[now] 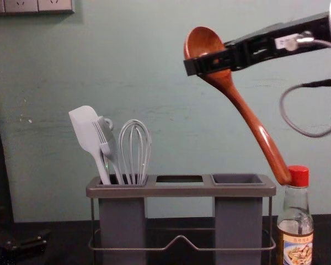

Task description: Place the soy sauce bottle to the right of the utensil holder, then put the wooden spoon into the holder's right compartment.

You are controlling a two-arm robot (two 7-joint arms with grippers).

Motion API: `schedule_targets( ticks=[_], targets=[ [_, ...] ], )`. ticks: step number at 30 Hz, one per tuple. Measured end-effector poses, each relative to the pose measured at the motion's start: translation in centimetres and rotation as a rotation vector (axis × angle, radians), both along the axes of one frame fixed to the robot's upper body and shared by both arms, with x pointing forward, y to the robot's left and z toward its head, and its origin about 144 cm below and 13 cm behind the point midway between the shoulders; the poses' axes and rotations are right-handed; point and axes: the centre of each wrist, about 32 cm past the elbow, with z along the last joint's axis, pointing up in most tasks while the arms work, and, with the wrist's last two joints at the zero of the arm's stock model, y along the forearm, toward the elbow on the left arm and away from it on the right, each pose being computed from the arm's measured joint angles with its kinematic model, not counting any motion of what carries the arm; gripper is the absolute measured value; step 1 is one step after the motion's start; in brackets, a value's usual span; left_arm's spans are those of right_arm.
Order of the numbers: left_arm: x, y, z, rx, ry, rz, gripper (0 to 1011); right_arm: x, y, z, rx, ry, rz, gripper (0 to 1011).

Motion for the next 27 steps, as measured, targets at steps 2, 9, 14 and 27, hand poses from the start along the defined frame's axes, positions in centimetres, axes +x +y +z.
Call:
schedule_targets(
  ticks=[2,9,14,27],
  targets=[
    [0.0,0.0,0.0,0.0,0.0,0.0,1011,1.0,0.4,0.1,-0.007,-0.012,-0.001,836],
    [0.0,0.0,0.0,0.0,0.0,0.0,1012,4.0,1.3,0.5,-0.02,-0.033,-0.014,836],
    [0.0,0.0,0.0,0.0,0.0,0.0,1011,5.7,1.8,0.3,-0.021,-0.023,-0.013,836],
    [0.0,0.0,0.0,0.0,0.0,0.0,1011,8.5,2.8,-1.1,-0.019,0.031,-0.006,835]
  ],
)
